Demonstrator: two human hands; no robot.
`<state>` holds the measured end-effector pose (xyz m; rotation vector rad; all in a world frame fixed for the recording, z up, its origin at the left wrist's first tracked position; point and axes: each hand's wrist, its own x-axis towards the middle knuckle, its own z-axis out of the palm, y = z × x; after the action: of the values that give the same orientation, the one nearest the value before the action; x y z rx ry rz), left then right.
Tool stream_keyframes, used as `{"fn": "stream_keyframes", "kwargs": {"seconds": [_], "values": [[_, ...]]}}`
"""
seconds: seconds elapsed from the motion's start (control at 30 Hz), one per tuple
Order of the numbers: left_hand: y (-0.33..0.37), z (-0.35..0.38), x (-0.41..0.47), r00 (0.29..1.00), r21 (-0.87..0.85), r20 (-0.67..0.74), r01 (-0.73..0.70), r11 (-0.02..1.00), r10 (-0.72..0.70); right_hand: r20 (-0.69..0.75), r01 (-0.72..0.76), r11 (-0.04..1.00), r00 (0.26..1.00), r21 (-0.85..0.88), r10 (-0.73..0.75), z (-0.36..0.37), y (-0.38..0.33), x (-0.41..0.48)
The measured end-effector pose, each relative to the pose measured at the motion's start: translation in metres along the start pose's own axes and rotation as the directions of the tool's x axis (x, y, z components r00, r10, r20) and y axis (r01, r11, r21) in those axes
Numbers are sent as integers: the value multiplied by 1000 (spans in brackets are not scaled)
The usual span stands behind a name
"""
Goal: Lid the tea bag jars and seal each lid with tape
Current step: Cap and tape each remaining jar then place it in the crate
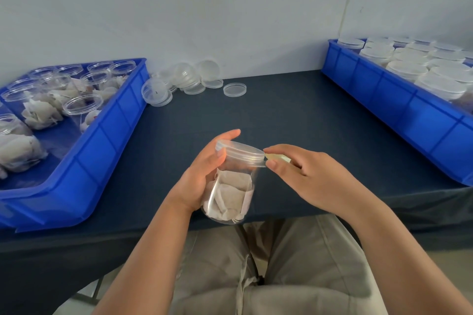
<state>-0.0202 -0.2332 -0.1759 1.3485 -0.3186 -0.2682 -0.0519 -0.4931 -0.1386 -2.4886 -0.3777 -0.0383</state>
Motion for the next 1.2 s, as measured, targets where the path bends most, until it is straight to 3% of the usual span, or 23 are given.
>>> {"fn": "stream_keyframes", "kwargs": {"seconds": [0.1, 0.27, 0.4, 0.57, 0.73, 0.83, 1.03, 1.2], "values": [[-3, 6, 0, 999, -56, 27, 42, 998, -40, -18, 26, 1000, 1000, 11, -26, 5, -3, 1], [2, 11, 3, 994, 203, -86, -51, 978, 70, -27, 28, 999, 999, 34, -27, 6, -1, 0], [5, 9, 2, 967, 358, -195, -85, 930, 164, -132, -2, 999, 991, 40, 7, 6, -7, -2], [14, 24, -8, 959, 501, -256, 24, 865, 122, -231, -40, 998, 973, -57, 26, 8, -19, -8], [23, 54, -13, 909, 649, -363, 88, 755, 206, -273, 3, 989, 961, -148, -44, 12, -33, -15], [24, 60, -13, 881, 655, -400, 83, 751, 251, -266, 23, 989, 962, -148, -62, 12, -34, -16], [19, 47, -11, 848, 594, -443, 33, 804, 292, -22, 45, 989, 999, 142, -42, -3, -10, -9], [22, 36, -9, 879, 587, -402, 30, 809, 259, -11, 99, 992, 995, 79, -99, -8, -3, -6]]}}
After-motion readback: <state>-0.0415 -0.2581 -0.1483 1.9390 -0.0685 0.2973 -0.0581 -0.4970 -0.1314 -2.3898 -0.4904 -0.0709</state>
